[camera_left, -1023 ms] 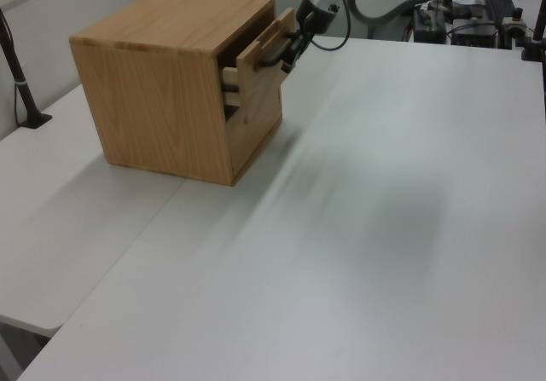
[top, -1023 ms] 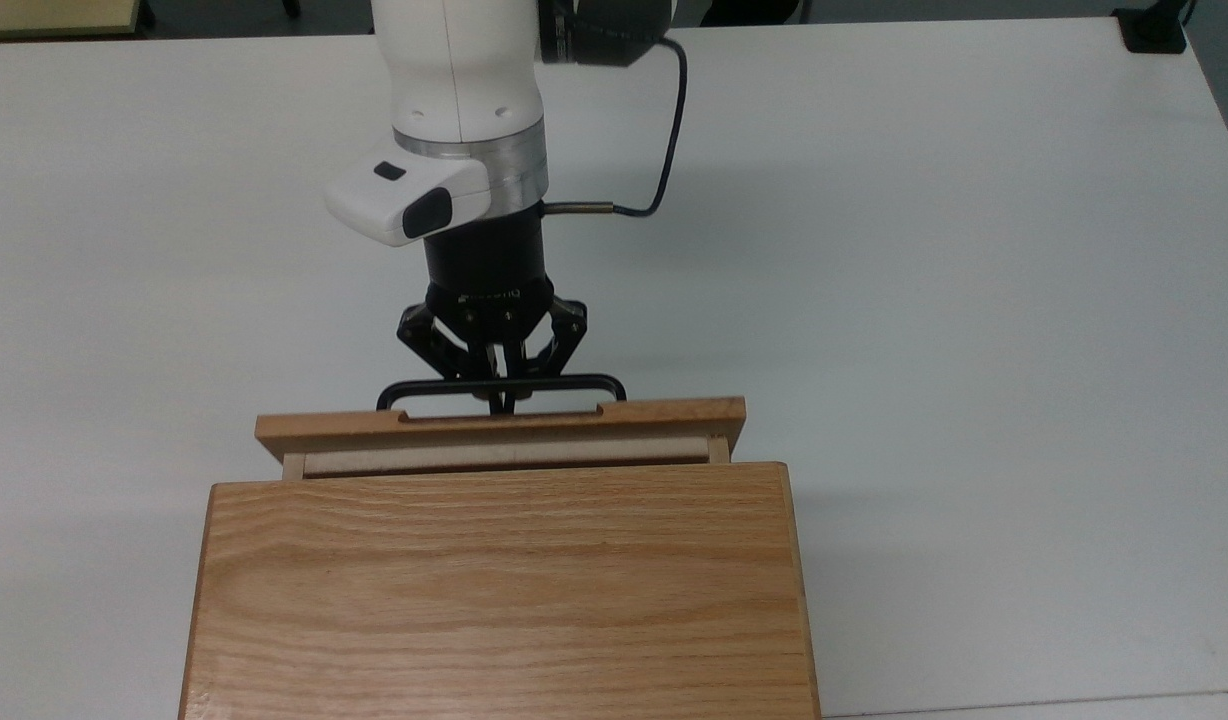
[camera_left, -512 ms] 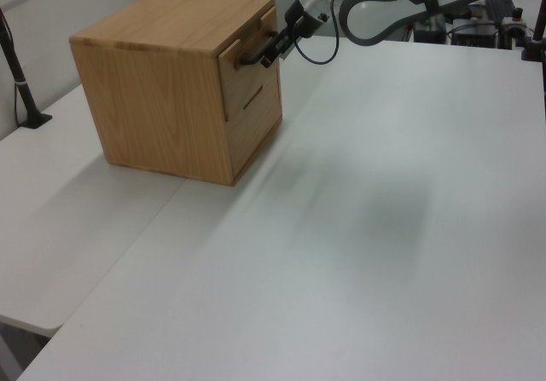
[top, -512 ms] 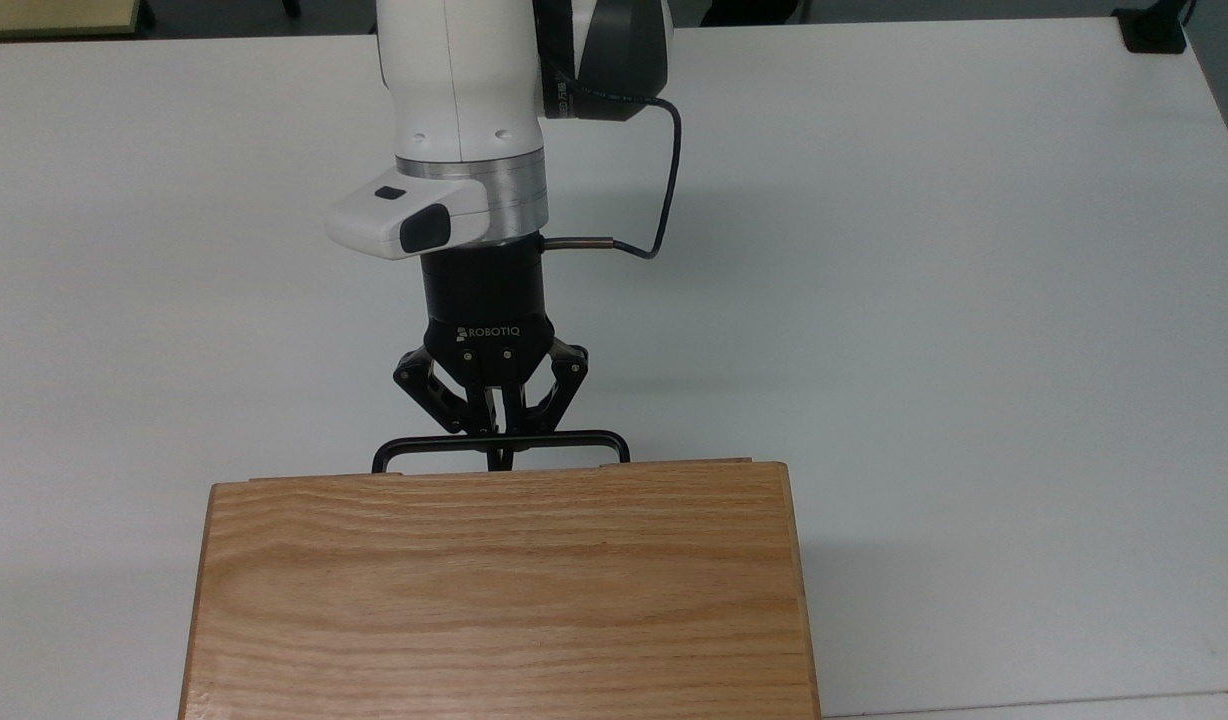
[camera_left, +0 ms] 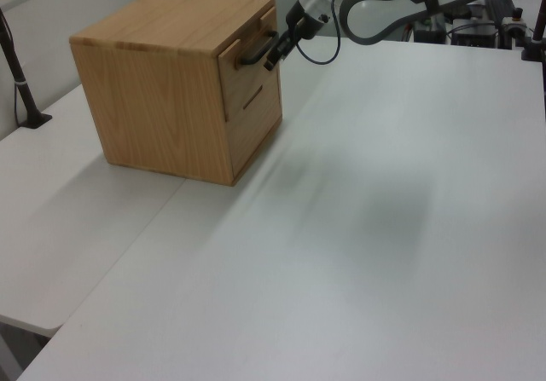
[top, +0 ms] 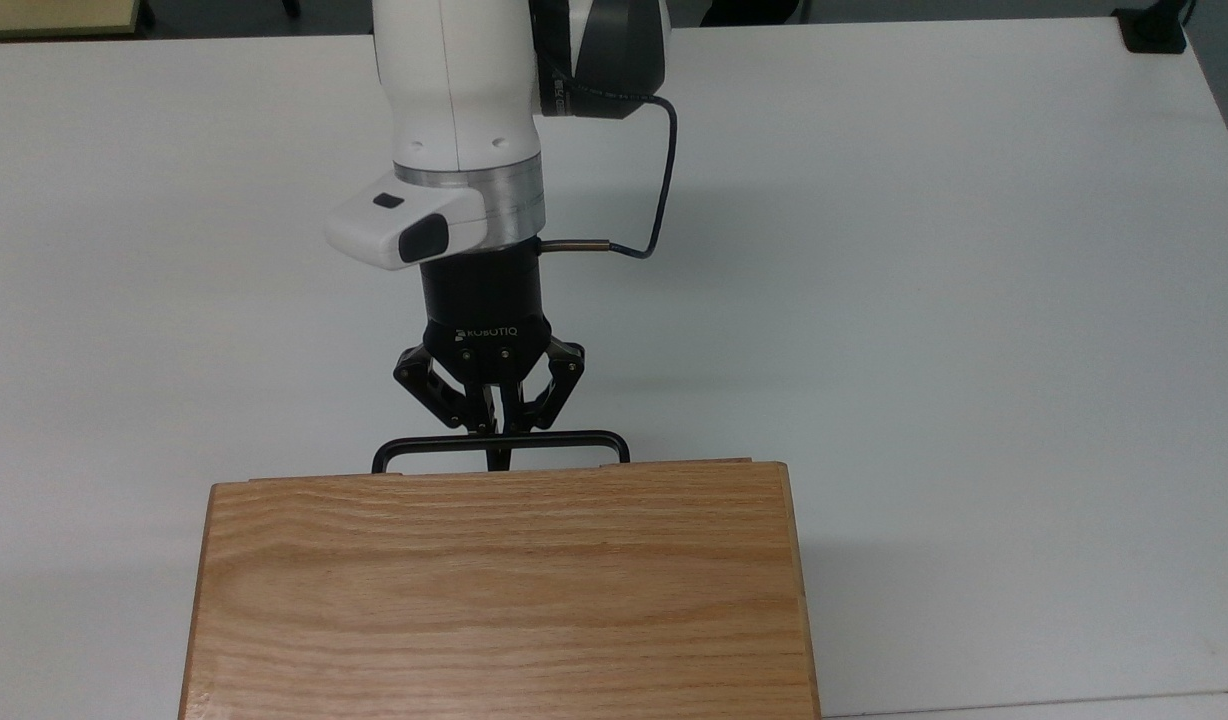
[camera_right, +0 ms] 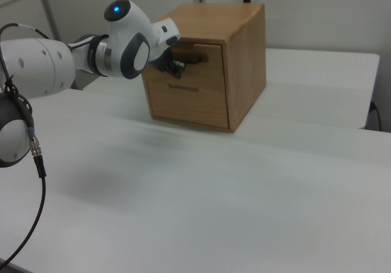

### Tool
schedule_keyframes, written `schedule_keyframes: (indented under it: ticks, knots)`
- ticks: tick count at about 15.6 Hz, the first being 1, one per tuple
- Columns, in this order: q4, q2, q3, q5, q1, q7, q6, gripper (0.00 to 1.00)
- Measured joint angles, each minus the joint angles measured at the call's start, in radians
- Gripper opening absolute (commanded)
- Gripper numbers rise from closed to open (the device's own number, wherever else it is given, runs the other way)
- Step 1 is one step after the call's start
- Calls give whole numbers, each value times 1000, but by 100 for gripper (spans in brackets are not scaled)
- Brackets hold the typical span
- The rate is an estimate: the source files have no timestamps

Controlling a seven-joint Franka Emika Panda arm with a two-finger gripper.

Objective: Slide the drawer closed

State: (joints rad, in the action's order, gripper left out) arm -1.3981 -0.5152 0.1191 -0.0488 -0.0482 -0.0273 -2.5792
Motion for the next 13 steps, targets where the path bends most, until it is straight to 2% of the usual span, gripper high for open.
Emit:
schedule_keyframes:
  ticks: [5, 9, 13]
  knots:
    - [-15, 79, 0, 0, -2, 0, 282, 0]
    - [-87, 226, 0, 0, -6, 0, 548, 0]
    - [-114, 365, -13, 0, -4, -2, 855, 0]
